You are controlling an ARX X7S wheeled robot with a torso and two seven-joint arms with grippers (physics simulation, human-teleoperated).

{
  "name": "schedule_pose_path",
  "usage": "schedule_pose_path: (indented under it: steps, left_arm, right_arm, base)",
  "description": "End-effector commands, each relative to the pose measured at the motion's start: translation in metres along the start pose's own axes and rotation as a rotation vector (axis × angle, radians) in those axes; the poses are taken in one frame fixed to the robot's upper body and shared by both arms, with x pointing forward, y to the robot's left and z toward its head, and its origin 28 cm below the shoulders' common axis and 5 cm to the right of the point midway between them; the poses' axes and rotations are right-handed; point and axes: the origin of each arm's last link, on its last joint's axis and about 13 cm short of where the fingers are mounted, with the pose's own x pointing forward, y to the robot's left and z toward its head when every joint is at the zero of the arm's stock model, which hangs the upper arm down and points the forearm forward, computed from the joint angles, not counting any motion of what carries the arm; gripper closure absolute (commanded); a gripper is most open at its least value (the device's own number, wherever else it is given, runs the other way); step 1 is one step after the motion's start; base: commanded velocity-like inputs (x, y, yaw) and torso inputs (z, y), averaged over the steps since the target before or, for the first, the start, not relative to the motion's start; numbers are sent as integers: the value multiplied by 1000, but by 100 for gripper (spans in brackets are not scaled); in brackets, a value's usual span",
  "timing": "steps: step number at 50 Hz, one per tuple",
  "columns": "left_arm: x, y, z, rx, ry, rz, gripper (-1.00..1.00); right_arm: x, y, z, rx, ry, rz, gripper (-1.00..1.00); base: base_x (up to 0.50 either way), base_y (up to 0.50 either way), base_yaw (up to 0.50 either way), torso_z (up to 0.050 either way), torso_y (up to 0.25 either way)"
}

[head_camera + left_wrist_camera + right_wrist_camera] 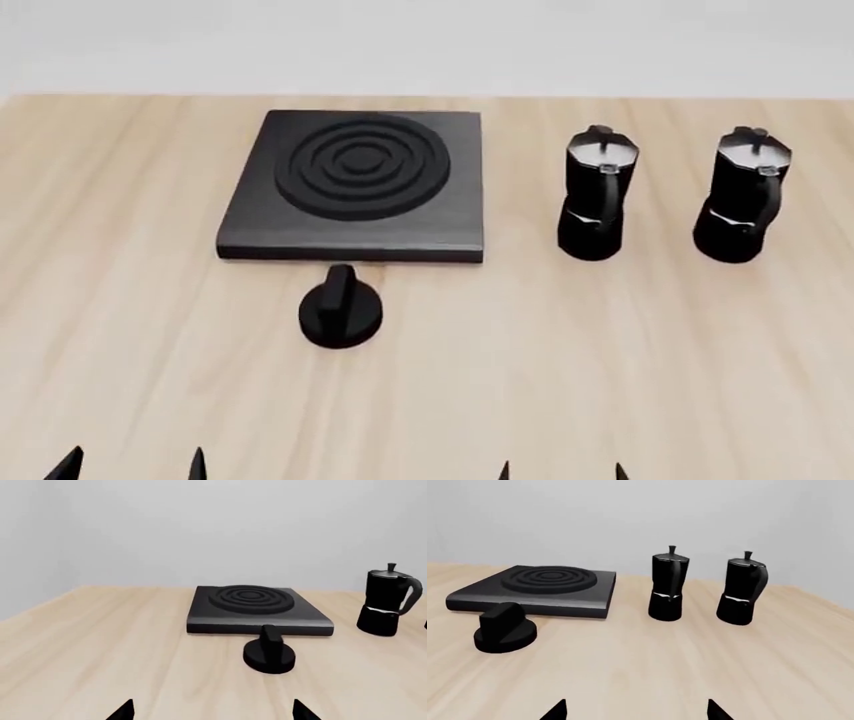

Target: Put the right moka pot on the stove.

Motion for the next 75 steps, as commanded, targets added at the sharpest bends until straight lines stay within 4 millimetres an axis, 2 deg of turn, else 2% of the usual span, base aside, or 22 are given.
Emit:
schedule_pose_path:
  steps: [1, 75]
  left_arm:
    - [0, 0, 0, -1, 0, -1, -100]
    - [0, 1, 1, -7, -6, 3, -100]
  right_arm:
    - [0, 0, -1, 4, 3, 0, -100]
    - [1, -1, -3, -1, 2, -4, -100]
  base:
    - [242, 0, 0, 0, 0]
    - [266, -25, 0, 0, 0]
